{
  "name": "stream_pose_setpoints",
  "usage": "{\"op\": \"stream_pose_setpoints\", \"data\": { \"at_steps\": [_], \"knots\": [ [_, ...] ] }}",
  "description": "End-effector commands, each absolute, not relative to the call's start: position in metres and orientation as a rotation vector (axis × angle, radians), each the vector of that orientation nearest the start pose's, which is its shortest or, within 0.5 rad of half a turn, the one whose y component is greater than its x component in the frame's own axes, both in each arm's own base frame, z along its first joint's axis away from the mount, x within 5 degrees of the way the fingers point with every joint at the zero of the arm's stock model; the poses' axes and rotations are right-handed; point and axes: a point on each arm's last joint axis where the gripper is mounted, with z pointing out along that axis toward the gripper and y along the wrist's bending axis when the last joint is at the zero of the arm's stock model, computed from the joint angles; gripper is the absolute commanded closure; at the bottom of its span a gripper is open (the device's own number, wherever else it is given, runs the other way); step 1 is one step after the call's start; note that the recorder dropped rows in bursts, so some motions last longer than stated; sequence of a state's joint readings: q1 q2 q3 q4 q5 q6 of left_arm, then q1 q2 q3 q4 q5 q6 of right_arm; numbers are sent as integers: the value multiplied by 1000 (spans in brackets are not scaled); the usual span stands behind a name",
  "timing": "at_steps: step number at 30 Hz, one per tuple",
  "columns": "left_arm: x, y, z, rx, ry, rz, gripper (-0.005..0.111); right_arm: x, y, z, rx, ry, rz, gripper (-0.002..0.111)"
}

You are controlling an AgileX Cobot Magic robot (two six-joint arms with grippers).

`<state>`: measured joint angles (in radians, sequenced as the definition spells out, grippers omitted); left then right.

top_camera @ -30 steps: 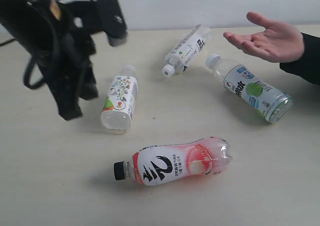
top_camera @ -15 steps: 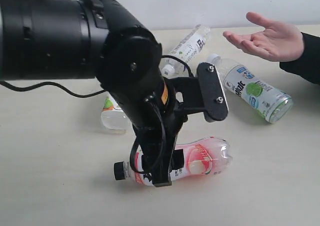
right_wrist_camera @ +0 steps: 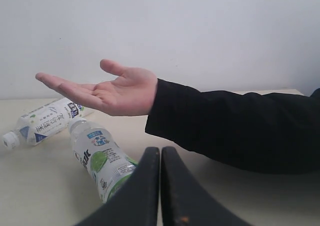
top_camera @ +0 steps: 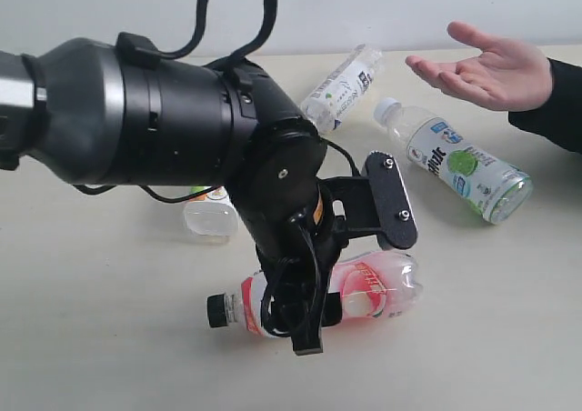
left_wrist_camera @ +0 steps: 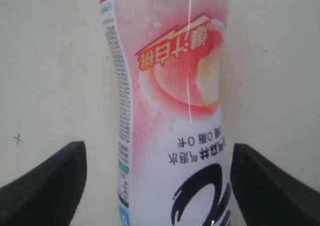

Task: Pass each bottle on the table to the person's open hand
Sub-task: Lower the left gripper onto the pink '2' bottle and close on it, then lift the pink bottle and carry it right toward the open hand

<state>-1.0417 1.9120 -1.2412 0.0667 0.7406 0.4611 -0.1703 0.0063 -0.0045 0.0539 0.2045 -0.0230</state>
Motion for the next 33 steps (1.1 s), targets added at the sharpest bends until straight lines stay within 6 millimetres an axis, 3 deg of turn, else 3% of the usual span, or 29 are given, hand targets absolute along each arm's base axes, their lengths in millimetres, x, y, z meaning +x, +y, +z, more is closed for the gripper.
{"op": "stream_pose_setpoints", "data": {
  "at_steps": [1, 7, 33],
  "knots": [
    [193, -326, 159, 2023, 2072, -29, 31, 55, -9, 195, 162, 1677, -104, 107],
    [194, -327, 146, 2046, 2093, -16, 31, 55, -9, 195, 163, 1677, -102, 107],
    [194, -327, 123, 2077, 2141, 8, 33, 55, -9, 195, 162, 1677, -103, 107]
  ]
}}
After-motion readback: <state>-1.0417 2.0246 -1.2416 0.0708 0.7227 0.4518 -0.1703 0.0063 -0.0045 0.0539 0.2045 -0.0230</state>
